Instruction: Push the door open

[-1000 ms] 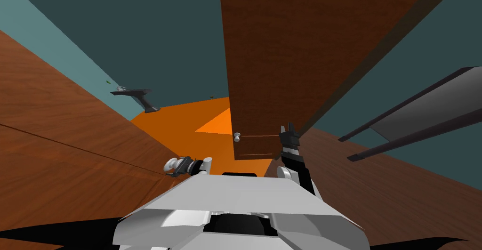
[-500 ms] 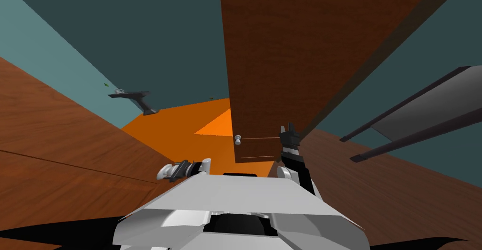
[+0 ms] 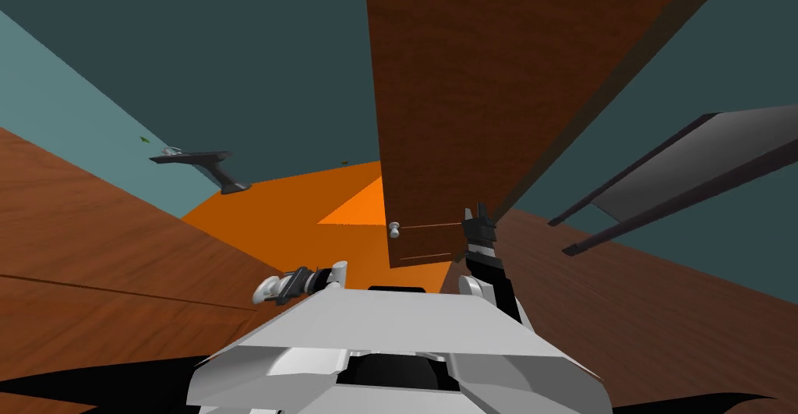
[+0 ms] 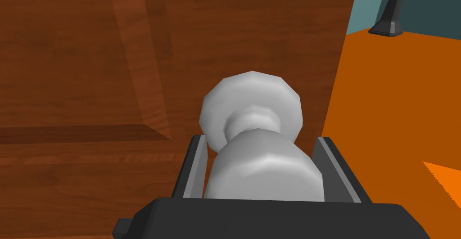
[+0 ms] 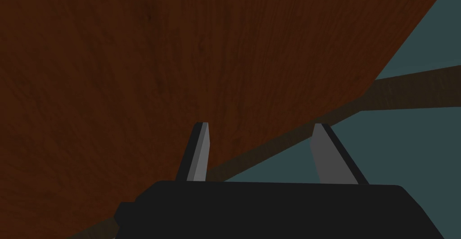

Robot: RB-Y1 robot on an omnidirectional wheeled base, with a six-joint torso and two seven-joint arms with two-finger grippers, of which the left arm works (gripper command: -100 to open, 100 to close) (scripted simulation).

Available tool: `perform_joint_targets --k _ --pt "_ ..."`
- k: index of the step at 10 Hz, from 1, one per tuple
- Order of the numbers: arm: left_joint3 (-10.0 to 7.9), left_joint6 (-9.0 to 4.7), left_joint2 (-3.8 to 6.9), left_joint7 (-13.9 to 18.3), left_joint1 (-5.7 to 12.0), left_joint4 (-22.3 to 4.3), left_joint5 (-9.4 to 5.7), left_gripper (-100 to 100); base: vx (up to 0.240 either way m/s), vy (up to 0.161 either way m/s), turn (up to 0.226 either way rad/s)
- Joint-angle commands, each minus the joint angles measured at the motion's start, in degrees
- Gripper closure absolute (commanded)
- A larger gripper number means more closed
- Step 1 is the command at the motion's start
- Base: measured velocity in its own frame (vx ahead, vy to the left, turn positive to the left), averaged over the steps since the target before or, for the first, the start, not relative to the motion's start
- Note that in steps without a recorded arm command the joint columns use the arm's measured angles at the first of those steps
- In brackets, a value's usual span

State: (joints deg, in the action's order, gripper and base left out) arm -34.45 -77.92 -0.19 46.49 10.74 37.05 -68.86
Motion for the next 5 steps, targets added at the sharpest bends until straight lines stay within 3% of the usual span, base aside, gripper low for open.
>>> perform_joint_targets --k 1,5 --pt "-0.92 -1.64 0.93 0.34 -0.12 -0.42 -0.59 100 -0.062 0.108 -0.094" --pt "-3.02 -4.51 1.76 0.16 0.33 -0.64 -2.62 100 -0.016 0.122 -0.086"
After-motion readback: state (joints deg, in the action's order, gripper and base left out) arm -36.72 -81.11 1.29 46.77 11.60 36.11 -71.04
